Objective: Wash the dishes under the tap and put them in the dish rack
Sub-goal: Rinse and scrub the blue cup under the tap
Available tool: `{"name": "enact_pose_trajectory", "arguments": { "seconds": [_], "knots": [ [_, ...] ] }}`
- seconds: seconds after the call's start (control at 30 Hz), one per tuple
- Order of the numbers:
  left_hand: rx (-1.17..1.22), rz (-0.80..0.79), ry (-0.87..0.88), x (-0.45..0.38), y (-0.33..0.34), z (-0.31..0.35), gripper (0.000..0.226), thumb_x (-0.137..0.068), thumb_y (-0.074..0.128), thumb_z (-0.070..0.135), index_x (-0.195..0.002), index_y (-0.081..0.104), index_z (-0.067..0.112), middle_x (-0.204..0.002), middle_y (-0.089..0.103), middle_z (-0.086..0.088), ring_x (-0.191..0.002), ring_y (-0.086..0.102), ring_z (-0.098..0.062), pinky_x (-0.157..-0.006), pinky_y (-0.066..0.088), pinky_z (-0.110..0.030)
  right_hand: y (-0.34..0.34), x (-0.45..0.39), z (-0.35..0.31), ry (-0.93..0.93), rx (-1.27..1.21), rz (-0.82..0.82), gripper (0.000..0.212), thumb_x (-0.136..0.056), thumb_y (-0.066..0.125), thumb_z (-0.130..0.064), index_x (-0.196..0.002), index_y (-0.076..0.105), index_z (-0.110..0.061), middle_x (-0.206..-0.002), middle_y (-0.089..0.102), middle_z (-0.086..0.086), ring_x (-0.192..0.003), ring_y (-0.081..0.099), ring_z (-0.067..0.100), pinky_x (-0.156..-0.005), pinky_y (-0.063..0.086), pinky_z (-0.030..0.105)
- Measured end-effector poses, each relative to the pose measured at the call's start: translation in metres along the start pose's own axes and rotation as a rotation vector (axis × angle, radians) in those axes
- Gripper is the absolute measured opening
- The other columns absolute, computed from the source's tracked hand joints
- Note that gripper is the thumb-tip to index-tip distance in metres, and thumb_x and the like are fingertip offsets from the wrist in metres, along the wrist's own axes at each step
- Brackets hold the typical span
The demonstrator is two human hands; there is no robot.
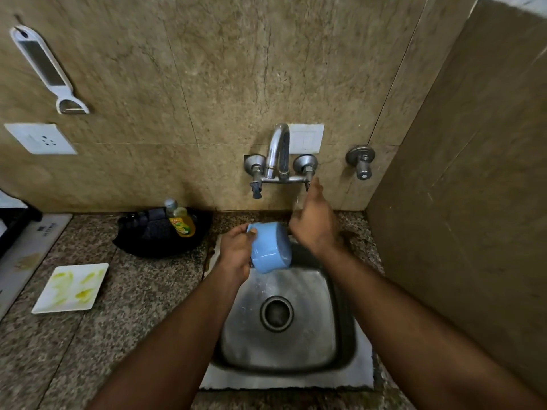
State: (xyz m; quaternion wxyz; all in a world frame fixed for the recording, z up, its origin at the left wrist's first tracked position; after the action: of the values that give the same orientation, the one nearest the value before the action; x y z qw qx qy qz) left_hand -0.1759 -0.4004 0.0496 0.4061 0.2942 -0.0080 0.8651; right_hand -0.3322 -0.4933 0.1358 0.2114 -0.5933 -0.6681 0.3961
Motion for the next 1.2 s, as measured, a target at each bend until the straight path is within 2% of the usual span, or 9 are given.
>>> {"name": "enact_pose_trajectory", "arguments": {
  "seconds": [0.13, 0.2, 0.27, 0.43, 0.6, 0.77, 0.87, 1.0, 1.2],
  "knots": [
    [0.101, -0.03, -0.065, 0.002, -0.001, -0.002, 0.021, -0.104, 0.055, 0.015, -0.115, 0.071, 0.006, -0.109, 0.076, -0.019, -0.087, 0.074, -0.033, -0.069, 0.061, -0.048, 0.028, 0.021, 0.016, 0.114, -0.231, -0.246, 0.132, -0.071, 0.078, -0.054, -0.155, -0.024, -0.048, -0.111, 0.067, 0.001, -0.09, 0.068, 0.024, -0.08, 0.059, 0.041],
    [0.182, -0.042, -0.08, 0.006, -0.004, -0.003, 0.03, -0.104, 0.049, 0.014, -0.123, 0.067, -0.001, -0.117, 0.072, -0.024, -0.095, 0.072, -0.036, -0.071, 0.062, -0.049, 0.038, 0.023, 0.02, 0.203, -0.416, -0.413, 0.119, -0.061, 0.086, -0.061, -0.158, 0.018, -0.048, -0.125, 0.065, -0.006, -0.104, 0.066, 0.019, -0.092, 0.058, 0.042],
    [0.246, -0.041, -0.072, 0.01, -0.007, -0.004, 0.03, -0.105, 0.045, 0.012, -0.119, 0.067, -0.004, -0.112, 0.073, -0.023, -0.095, 0.072, -0.035, -0.069, 0.062, -0.045, 0.042, 0.026, 0.018, 0.178, -0.445, -0.536, 0.092, -0.049, 0.094, -0.062, -0.13, 0.056, -0.042, -0.122, 0.069, -0.011, -0.105, 0.068, 0.012, -0.092, 0.06, 0.043],
    [0.222, -0.024, -0.084, 0.014, -0.002, 0.0, 0.022, -0.106, 0.046, 0.008, -0.102, 0.066, -0.001, -0.107, 0.071, -0.019, -0.095, 0.068, -0.031, -0.093, 0.057, -0.051, 0.025, 0.028, 0.004, 0.051, -0.253, -0.54, 0.097, -0.049, 0.099, -0.042, -0.133, 0.053, -0.026, -0.12, 0.057, -0.009, -0.107, 0.057, 0.013, -0.087, 0.054, 0.034],
    [-0.169, -0.059, -0.055, 0.028, -0.014, 0.015, 0.031, -0.103, 0.058, 0.036, -0.112, 0.071, 0.01, -0.107, 0.075, -0.009, -0.087, 0.073, -0.022, -0.068, 0.061, -0.035, 0.02, 0.03, 0.009, 0.261, -0.333, -0.615, 0.097, -0.046, 0.094, -0.051, -0.128, 0.05, -0.026, -0.118, 0.062, -0.001, -0.101, 0.065, 0.02, -0.074, 0.06, 0.038],
    [-0.238, -0.157, 0.041, 0.039, -0.016, 0.023, 0.043, -0.101, 0.055, 0.049, -0.122, 0.069, 0.014, -0.115, 0.074, -0.008, -0.1, 0.072, -0.021, -0.085, 0.056, -0.039, 0.008, 0.033, 0.007, 0.342, -0.499, -0.624, 0.072, -0.052, 0.089, -0.057, -0.109, 0.061, -0.022, -0.1, 0.075, 0.006, -0.079, 0.07, 0.022, -0.055, 0.049, 0.033],
    [-0.232, -0.176, 0.077, 0.044, -0.013, 0.03, 0.044, -0.101, 0.054, 0.052, -0.115, 0.07, 0.013, -0.101, 0.076, -0.008, -0.097, 0.073, -0.022, -0.095, 0.055, -0.045, -0.002, 0.031, 0.001, 0.337, -0.587, -0.61, 0.071, -0.058, 0.087, -0.06, -0.111, 0.066, -0.016, -0.095, 0.079, 0.006, -0.078, 0.075, 0.027, -0.063, 0.057, 0.043],
    [-0.25, -0.173, 0.126, 0.048, -0.011, 0.04, 0.049, -0.099, 0.055, 0.058, -0.112, 0.073, 0.014, -0.101, 0.08, -0.01, -0.101, 0.075, -0.027, -0.095, 0.057, -0.046, -0.015, 0.027, -0.006, 0.297, -0.584, -0.585, 0.056, -0.067, 0.083, -0.061, -0.102, 0.071, -0.019, -0.083, 0.078, 0.004, -0.067, 0.072, 0.021, -0.06, 0.053, 0.035],
    [-0.243, -0.151, 0.159, 0.055, -0.01, 0.052, 0.059, -0.093, 0.059, 0.065, -0.113, 0.073, 0.012, -0.101, 0.079, -0.014, -0.102, 0.075, -0.032, -0.091, 0.059, -0.045, -0.025, 0.021, -0.015, 0.27, -0.626, -0.556, 0.056, -0.065, 0.085, -0.062, -0.099, 0.077, -0.018, -0.089, 0.08, 0.003, -0.084, 0.078, 0.024, -0.084, 0.063, 0.044]
  ]
}}
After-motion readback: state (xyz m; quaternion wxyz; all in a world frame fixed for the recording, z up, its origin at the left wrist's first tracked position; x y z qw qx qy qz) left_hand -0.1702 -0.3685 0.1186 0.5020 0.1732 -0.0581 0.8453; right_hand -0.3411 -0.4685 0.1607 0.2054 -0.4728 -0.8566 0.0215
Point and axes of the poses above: each hand's wrist, its own x-axis away from the middle knuckle, its own y-axis out of the palm, z = x × y, the point moved 4 cm from there along -x, towards the middle knuckle
